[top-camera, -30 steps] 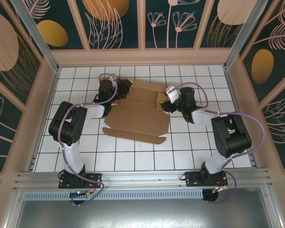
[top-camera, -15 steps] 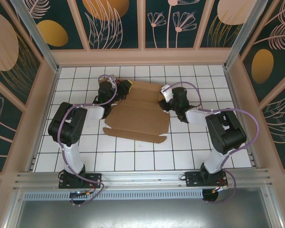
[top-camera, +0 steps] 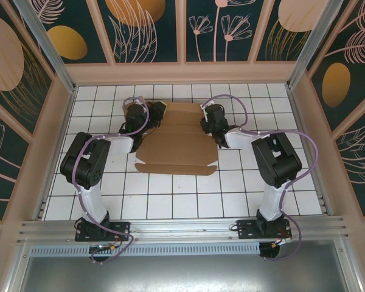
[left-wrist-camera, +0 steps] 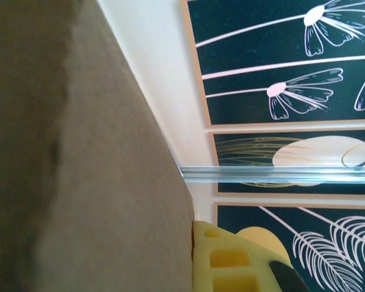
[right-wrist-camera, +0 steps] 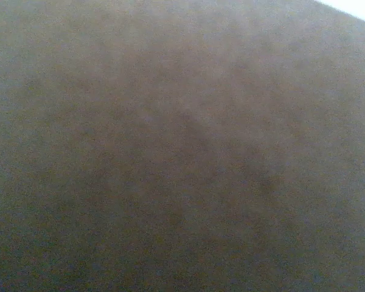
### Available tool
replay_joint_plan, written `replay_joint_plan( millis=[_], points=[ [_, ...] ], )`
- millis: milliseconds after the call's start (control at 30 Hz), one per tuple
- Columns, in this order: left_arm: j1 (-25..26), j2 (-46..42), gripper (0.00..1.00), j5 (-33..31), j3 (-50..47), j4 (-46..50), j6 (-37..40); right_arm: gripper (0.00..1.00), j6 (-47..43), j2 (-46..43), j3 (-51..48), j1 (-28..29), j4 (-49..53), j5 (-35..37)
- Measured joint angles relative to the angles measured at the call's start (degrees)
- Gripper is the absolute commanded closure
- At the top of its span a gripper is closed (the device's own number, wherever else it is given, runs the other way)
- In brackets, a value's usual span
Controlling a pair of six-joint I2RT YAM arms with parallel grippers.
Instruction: Fold the paper box
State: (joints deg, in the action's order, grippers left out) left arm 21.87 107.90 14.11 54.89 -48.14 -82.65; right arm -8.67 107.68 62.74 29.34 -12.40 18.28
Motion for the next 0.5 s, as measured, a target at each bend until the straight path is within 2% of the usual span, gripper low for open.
replay_joint_plan(
  millis=[100, 167, 233, 367, 500],
  points=[
    [0.0, -0.13, 1.0, -1.2, 0.35, 0.87, -0.26, 0.83, 0.63, 2.14, 2.47, 1.4, 0.87, 4.9],
    [-0.02, -0.28, 1.0, -1.6, 0.39, 1.31, -0.46, 0.88, 1.14, 3.19, 3.54, 1.97, 1.03, 7.74],
    [0.0, -0.35, 1.0, -2.08, 0.46, 1.62, -0.66, 0.98, 2.8, 4.2, 4.57, 2.34, 1.05, 10.01],
    [-0.02, -0.59, 1.0, -3.15, 0.68, 2.23, -1.07, 1.0, 8.26, 7.17, 9.25, 3.8, 4.46, 15.23],
    [-0.15, -0.59, 1.0, -4.85, 1.07, 2.97, -1.57, 0.99, 12.94, 10.73, 15.69, 4.44, 9.79, 17.33]
  ],
)
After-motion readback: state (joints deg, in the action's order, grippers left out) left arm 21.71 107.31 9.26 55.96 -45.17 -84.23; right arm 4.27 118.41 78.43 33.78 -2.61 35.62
